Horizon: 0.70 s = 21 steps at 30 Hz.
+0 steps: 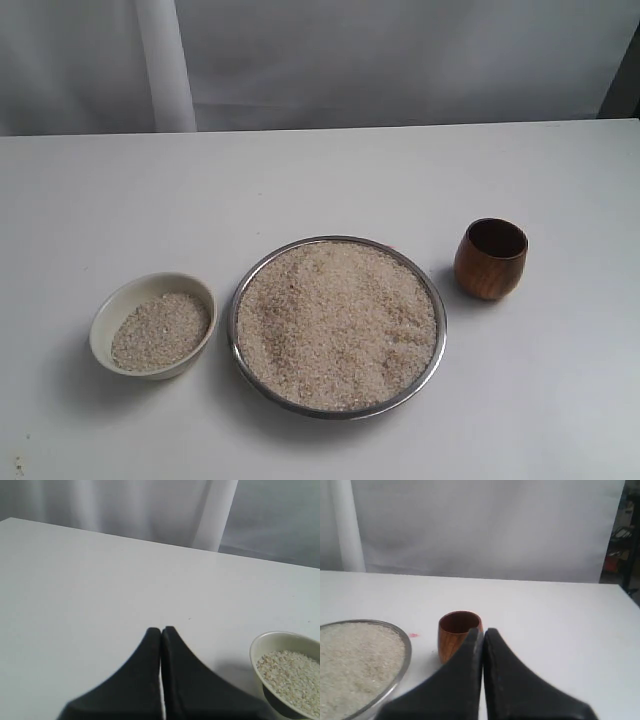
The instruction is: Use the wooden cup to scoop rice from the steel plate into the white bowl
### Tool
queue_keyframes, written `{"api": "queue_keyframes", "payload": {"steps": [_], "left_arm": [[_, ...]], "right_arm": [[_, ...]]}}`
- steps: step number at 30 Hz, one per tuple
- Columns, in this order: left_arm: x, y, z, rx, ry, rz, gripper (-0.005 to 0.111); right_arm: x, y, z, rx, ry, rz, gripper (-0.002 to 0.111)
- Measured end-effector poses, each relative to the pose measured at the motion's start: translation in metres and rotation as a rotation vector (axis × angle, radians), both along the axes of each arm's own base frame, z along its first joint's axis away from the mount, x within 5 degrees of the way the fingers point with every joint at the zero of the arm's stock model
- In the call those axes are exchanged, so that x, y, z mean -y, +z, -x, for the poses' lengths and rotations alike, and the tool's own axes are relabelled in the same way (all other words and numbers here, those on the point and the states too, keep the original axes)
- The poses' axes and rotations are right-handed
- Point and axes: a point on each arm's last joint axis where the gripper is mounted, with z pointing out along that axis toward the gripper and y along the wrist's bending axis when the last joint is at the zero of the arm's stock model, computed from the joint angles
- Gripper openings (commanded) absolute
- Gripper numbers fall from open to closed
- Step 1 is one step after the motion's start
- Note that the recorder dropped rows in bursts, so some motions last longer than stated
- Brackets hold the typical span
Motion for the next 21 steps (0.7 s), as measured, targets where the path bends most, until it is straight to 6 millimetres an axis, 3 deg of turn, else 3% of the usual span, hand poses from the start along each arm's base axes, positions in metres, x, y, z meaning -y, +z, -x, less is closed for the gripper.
{"api": "queue_keyframes", "payload": {"steps": [4, 9, 16, 21], "left_arm": [[0.0, 0.0, 0.0, 0.0, 0.0, 0.0, 0.0], [0.0, 0.0, 0.0, 0.0, 0.0, 0.0, 0.0], [0.0, 0.0, 0.0, 0.0, 0.0, 0.0, 0.0], [0.0, 0.0, 0.0, 0.0, 0.0, 0.0, 0.0]], "right_arm": [[-0.001, 0.007, 0.0, -0.031, 0.0, -0.067, 0.0], [-0.003, 0.044, -0.012, -0.081, -0.004, -0.07, 0.0], [-0.015, 0.108, -0.074, -0.198, -0.009, -0.051, 0.0], [-0.026, 0.133, -0.127, -0.228, -0.004, -0.054, 0.0]]}}
